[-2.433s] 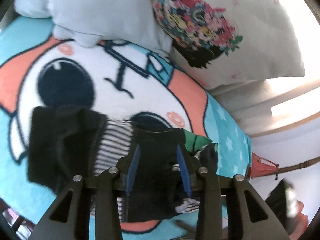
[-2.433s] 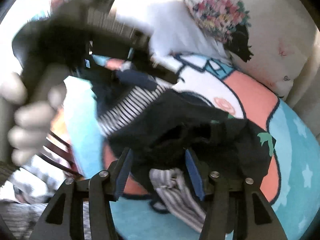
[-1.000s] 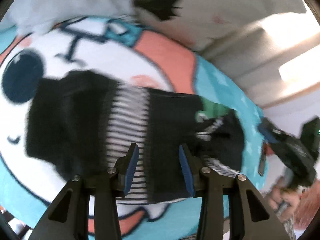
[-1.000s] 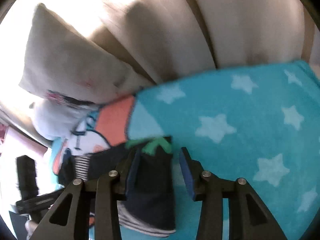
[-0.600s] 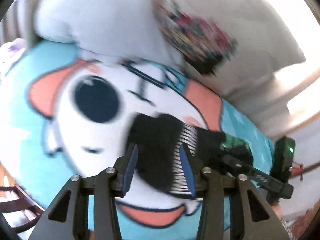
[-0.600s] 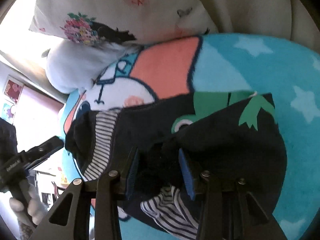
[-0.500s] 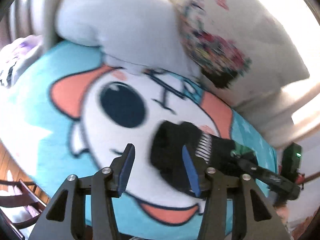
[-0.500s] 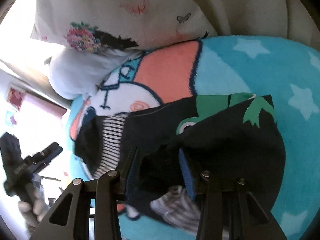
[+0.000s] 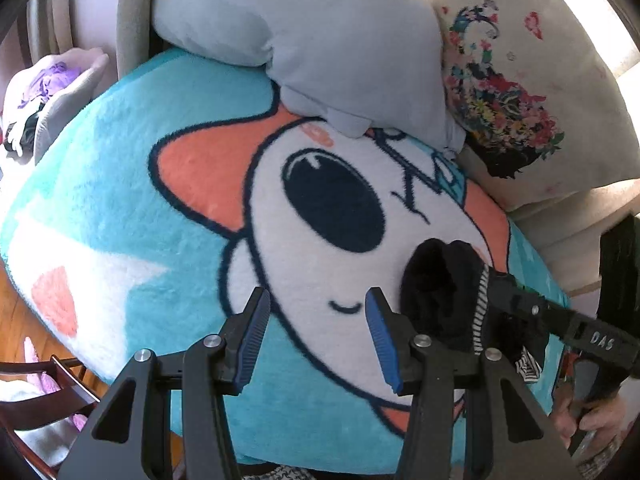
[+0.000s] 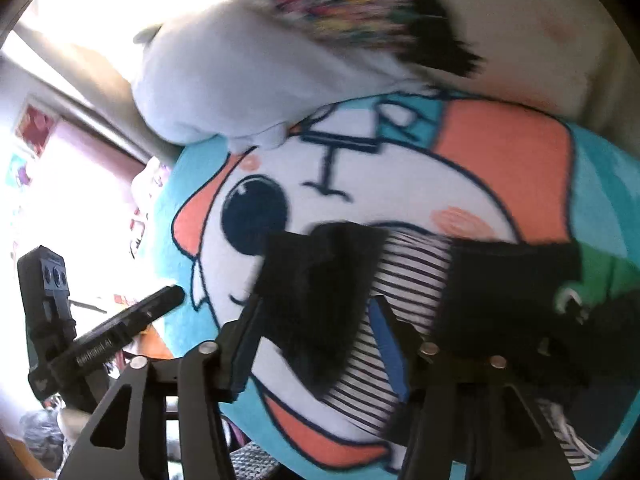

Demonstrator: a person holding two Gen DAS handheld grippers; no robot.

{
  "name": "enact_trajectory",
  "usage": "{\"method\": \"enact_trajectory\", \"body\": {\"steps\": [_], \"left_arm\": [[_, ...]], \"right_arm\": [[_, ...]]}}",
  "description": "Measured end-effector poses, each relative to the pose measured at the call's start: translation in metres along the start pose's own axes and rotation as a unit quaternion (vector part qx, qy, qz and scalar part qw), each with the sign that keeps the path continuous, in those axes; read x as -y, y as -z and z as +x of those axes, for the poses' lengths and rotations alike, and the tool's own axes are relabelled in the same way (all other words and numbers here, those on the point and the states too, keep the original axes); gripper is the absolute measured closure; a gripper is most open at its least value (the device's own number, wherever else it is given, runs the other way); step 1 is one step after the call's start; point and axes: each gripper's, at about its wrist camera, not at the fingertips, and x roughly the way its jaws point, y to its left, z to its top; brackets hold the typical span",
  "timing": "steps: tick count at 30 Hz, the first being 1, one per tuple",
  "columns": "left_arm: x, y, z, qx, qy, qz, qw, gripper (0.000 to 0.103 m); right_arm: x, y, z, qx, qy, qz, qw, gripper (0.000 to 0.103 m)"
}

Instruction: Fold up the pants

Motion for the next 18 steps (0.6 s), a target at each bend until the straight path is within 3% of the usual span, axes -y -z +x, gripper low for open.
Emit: {"method": "enact_trajectory", "body": {"steps": [3, 6, 10, 12, 14, 16, 18], "left_arm": [[-0.012, -0.003, 0.004, -0.006, 0.005, -0.004, 1.0000, 0.055], [-0.021, -0.003, 0.007, -0.012, 0.014, -0.003, 0.9998, 0.055], [-0.024, 0.001, 0.009, -0.021, 0.022, 0.008, 0.9995, 0.055], [-0.023, 0.004, 0.013, -0.031, 0.026, 0.012, 0.9991, 0.055], [-0.019, 0.008, 0.016, -0.040, 0.033, 0.020, 0.9985, 0.055], [-0.013, 0.009, 0.019, -0.045, 0.046, 0.028, 0.9976, 0.055], [-0.004, 0.011, 0.020, -0.047, 0.065, 0.039, 0.9960, 0.055]], "right_arm": [[-0.033, -0.014, 0.025, -0.035, 0.034, -0.030, 0.998, 0.023], [-0.050, -0.023, 0.065, -0.075, 0.089, -0.052, 0.992, 0.023], [-0.046, -0.024, 0.092, -0.076, 0.183, -0.051, 0.979, 0.023], [-0.045, -0.020, 0.102, -0.082, 0.208, -0.059, 0.973, 0.024], [-0.046, -0.016, 0.104, -0.075, 0.223, -0.075, 0.969, 0.035], [-0.043, -0.016, 0.096, -0.065, 0.226, -0.071, 0.969, 0.064], [-0.034, -0.017, 0.084, -0.060, 0.203, -0.048, 0.976, 0.073]]}}
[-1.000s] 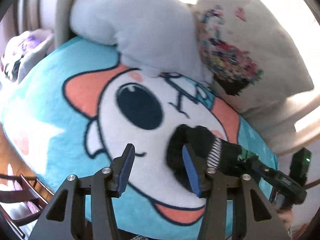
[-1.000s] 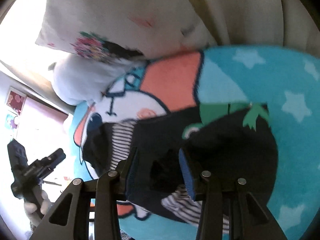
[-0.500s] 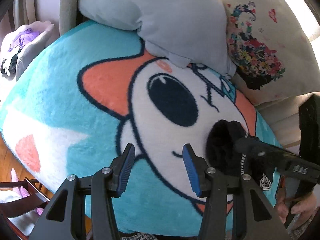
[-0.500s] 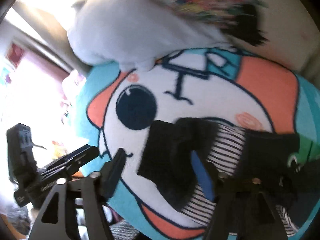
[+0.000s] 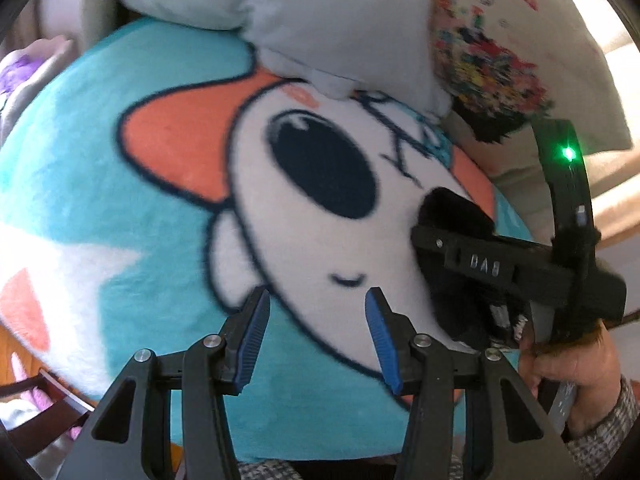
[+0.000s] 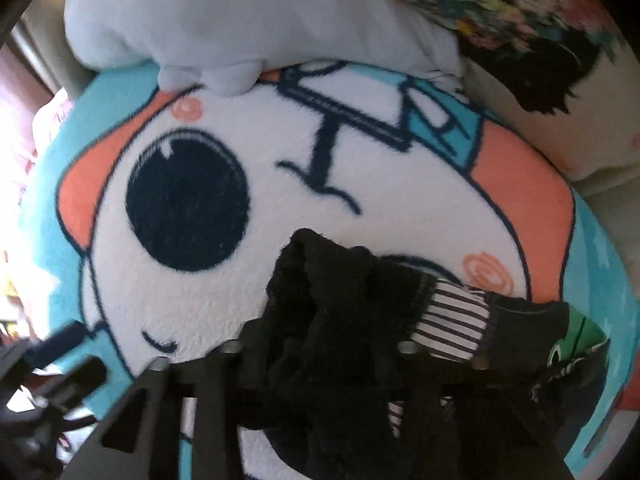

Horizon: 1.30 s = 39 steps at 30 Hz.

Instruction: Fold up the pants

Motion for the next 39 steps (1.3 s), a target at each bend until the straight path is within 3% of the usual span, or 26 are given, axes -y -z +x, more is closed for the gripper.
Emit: {"method": "enact_trajectory", "body": {"steps": [6, 10, 15, 17, 19, 20, 28, 34, 39], "left_arm": [[0.042, 0.000, 0.026, -0.025, 0.060, 0.052, 0.9965, 0.049], [0.072, 0.000, 0.040, -0.031, 0.077, 0.093, 0.9922, 0.046], [0.092, -0.007, 0.055, -0.041, 0.095, 0.099, 0.9897, 0.043], [0.101, -0.007, 0.056, -0.044, 0.098, 0.109, 0.9882, 0.052], [0.111, -0.007, 0.056, -0.057, 0.122, 0.114, 0.9844, 0.083], [0.116, -0.005, 0.053, -0.058, 0.122, 0.118, 0.9837, 0.085], [0.183, 0.014, 0.043, -0.051, 0.120, 0.158, 0.9789, 0.085], [0.234, 0.039, 0.059, -0.077, 0.123, 0.173, 0.9742, 0.085], [0.244, 0.044, 0.057, -0.080, 0.123, 0.165, 0.9753, 0.079]], "right_arm": [[0.046, 0.008, -0.008, -0.007, -0.101, 0.102, 0.990, 0.074], [0.061, 0.017, -0.017, -0.005, -0.132, 0.142, 0.981, 0.075], [0.072, 0.015, -0.033, 0.002, -0.152, 0.166, 0.974, 0.075], [0.071, 0.012, -0.037, 0.008, -0.159, 0.170, 0.972, 0.075], [0.078, 0.015, -0.044, 0.018, -0.169, 0.175, 0.970, 0.075], [0.082, 0.015, -0.046, 0.021, -0.172, 0.176, 0.969, 0.076], [0.133, 0.044, -0.091, 0.078, -0.219, 0.187, 0.954, 0.076], [0.198, 0.091, -0.112, 0.128, -0.207, 0.212, 0.946, 0.076], [0.252, 0.130, -0.107, 0.133, -0.207, 0.268, 0.932, 0.076]]}}
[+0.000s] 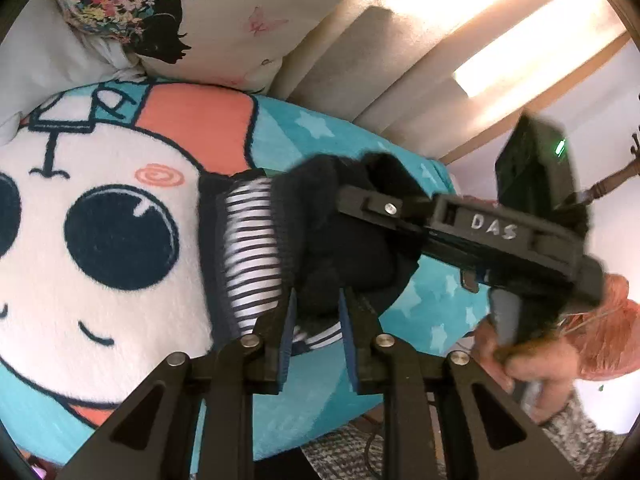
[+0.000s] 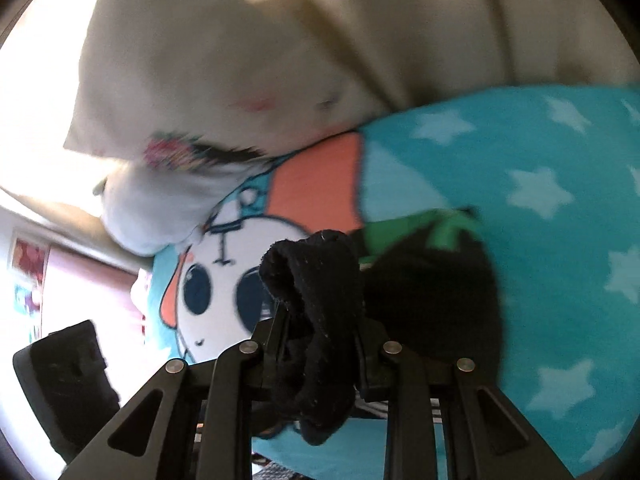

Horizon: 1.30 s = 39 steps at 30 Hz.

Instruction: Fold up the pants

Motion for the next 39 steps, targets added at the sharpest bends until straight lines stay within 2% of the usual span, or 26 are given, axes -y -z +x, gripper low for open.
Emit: {"method": "enact_trajectory", "body": {"steps": [1, 3, 5, 6, 7, 9, 12, 14, 16, 19, 21, 25, 27, 30, 34, 39], "left_arm": [[-0.003, 0.000, -0.001, 0.002, -0.004, -0.009, 1.0000, 0.074], [-0.009, -0.003, 0.001, 0.003, -0.020, -0.025, 0.9995, 0.071], [-0.012, -0.003, 0.007, -0.005, -0.040, -0.034, 0.9986, 0.071], [-0.009, -0.002, 0.008, -0.007, -0.048, -0.034, 0.9983, 0.071], [-0.006, -0.003, 0.008, -0.007, -0.053, -0.032, 0.9980, 0.070], [-0.001, -0.003, 0.009, -0.005, -0.067, -0.026, 0.9974, 0.071], [0.006, -0.007, 0.007, 0.000, -0.073, -0.017, 0.9972, 0.070], [0.008, -0.007, 0.011, -0.003, -0.074, -0.011, 0.9972, 0.070], [0.010, -0.009, 0.020, -0.011, -0.075, -0.006, 0.9971, 0.068], [0.011, -0.008, 0.043, -0.034, -0.088, 0.005, 0.9955, 0.067], [0.008, -0.006, 0.057, -0.047, -0.095, 0.002, 0.9943, 0.067], [-0.001, -0.006, 0.068, -0.058, -0.094, -0.009, 0.9938, 0.065], [-0.002, -0.008, 0.063, -0.055, -0.089, -0.012, 0.9944, 0.065], [0.001, -0.013, 0.047, -0.039, -0.092, -0.012, 0.9949, 0.065], [0.010, -0.012, 0.014, 0.013, -0.116, 0.006, 0.9932, 0.064], [0.027, -0.008, -0.014, 0.074, -0.172, 0.051, 0.9810, 0.059]], "right_arm": [[0.010, 0.000, -0.003, 0.004, 0.000, 0.009, 1.000, 0.076], [0.027, 0.000, -0.007, 0.011, 0.000, 0.018, 1.000, 0.076], [0.038, -0.002, -0.005, 0.012, 0.004, 0.022, 1.000, 0.070], [0.044, -0.002, -0.006, 0.013, 0.011, 0.025, 1.000, 0.064], [0.050, -0.003, -0.006, 0.014, 0.022, 0.029, 0.999, 0.054], [0.061, -0.006, -0.011, 0.027, 0.052, 0.043, 0.997, 0.045], [0.075, -0.009, -0.033, 0.069, 0.064, 0.064, 0.993, 0.045], [0.073, -0.009, -0.051, 0.109, 0.043, 0.066, 0.991, 0.044], [0.069, -0.008, -0.061, 0.125, -0.008, 0.059, 0.990, 0.044], [0.067, -0.005, -0.045, 0.087, -0.081, 0.062, 0.991, 0.044], [0.071, 0.000, -0.027, 0.058, -0.085, 0.071, 0.992, 0.044], [0.090, 0.009, 0.009, 0.016, -0.003, 0.074, 0.997, 0.045], [0.099, 0.009, 0.013, 0.012, -0.002, 0.083, 0.996, 0.045], [0.099, 0.005, 0.001, 0.030, -0.003, 0.086, 0.996, 0.044], [0.087, 0.004, -0.027, 0.066, 0.030, 0.060, 0.996, 0.041], [0.061, 0.020, -0.042, 0.093, 0.096, 0.002, 0.991, 0.036]]}}
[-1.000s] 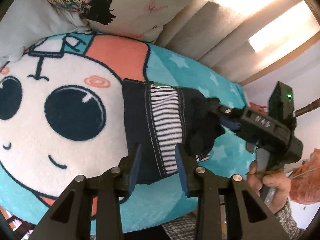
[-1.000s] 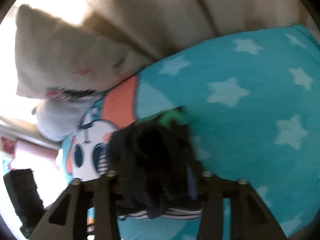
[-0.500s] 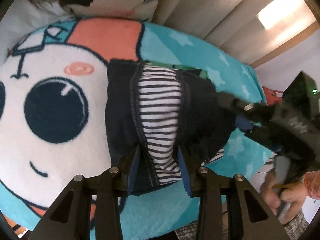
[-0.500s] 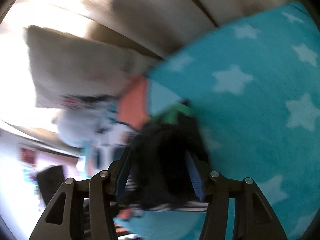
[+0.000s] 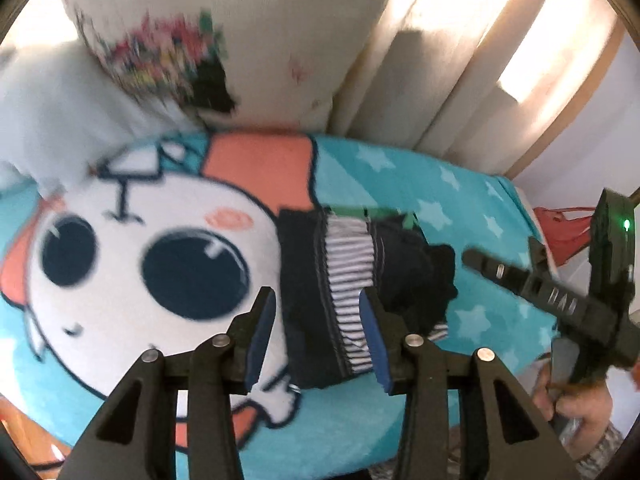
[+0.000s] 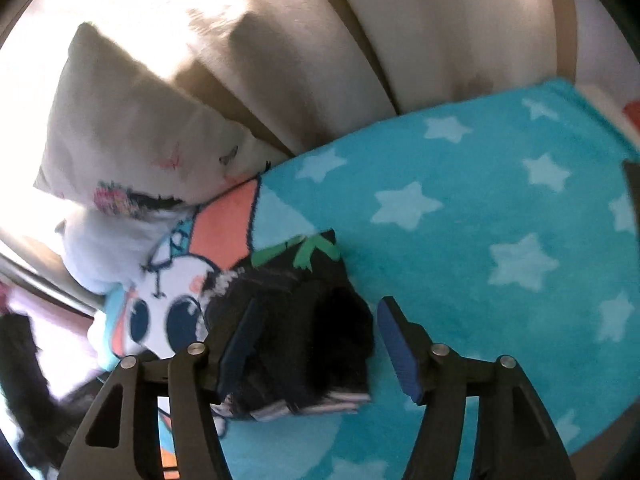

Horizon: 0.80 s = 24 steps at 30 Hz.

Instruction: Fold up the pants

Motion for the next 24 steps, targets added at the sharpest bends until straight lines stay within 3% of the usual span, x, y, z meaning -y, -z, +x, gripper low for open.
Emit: {"method": "enact_trajectory", "body": {"steps": [4, 10, 14, 18, 21, 23, 24], "left_arm": [[0.003, -0.003, -0.010, 0.018, -0.022, 0.021, 0.9994, 0.052], [-0.001, -0.002, -0.004, -0.005, -0.009, 0.026, 0.9996, 0.051], [-0.025, -0.004, 0.017, -0.045, 0.063, -0.029, 0.9966, 0.049], [-0.049, -0.008, 0.055, -0.089, 0.128, -0.073, 0.9850, 0.049], [-0.059, -0.009, 0.087, -0.125, 0.164, -0.104, 0.9730, 0.049], [-0.060, -0.008, 0.108, -0.147, 0.188, -0.120, 0.9637, 0.048], [-0.058, -0.007, 0.119, -0.156, 0.194, -0.127, 0.9603, 0.044]], "right_arm": [[-0.005, 0.020, 0.008, -0.015, 0.035, -0.020, 0.999, 0.035], [-0.005, 0.031, 0.016, -0.041, 0.036, -0.015, 0.998, 0.035], [0.007, 0.023, 0.009, -0.023, -0.009, 0.009, 1.000, 0.023], [0.020, 0.007, 0.024, -0.025, -0.009, -0.005, 1.000, 0.022], [0.034, -0.004, 0.046, -0.045, -0.044, 0.021, 0.998, 0.022], [0.042, -0.009, 0.063, -0.061, -0.092, 0.048, 0.993, 0.022], [0.045, -0.010, 0.070, -0.068, -0.104, 0.061, 0.990, 0.022]]}}
